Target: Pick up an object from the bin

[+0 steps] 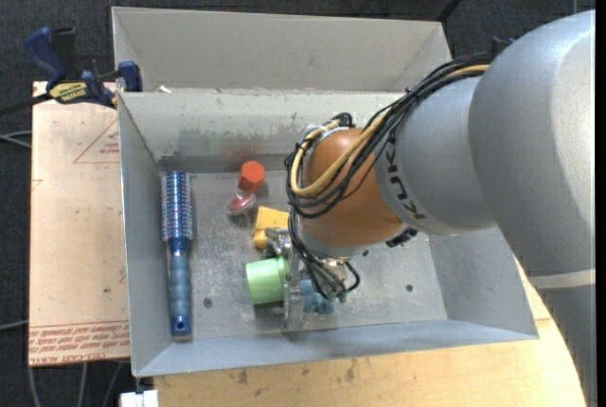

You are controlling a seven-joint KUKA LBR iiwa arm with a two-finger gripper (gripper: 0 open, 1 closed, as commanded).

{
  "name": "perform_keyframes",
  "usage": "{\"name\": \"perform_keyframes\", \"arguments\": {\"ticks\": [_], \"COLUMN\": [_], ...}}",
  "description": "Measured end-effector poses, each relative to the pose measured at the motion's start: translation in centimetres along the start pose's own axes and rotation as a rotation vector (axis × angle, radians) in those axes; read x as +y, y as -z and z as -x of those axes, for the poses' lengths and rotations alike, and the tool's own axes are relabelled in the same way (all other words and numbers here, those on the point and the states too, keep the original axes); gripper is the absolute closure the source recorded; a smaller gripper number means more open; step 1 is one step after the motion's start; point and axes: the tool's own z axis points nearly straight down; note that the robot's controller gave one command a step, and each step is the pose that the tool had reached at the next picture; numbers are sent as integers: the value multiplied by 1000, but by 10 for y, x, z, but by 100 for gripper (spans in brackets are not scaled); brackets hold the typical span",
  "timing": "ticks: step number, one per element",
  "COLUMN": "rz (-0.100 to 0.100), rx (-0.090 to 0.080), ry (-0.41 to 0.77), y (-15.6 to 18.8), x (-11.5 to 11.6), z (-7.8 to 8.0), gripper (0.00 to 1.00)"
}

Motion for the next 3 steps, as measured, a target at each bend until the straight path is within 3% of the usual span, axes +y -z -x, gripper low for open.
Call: {"name": "perform_keyframes", "arguments": {"ticks": [1,2,3], "rz": [-1,1,0], "rx": [1,-4,-3], "ry": [-1,-1,-2], "y": [0,4,34], "x": [0,1,2], "z": [0,2,3], "gripper": [0,100,100]}}
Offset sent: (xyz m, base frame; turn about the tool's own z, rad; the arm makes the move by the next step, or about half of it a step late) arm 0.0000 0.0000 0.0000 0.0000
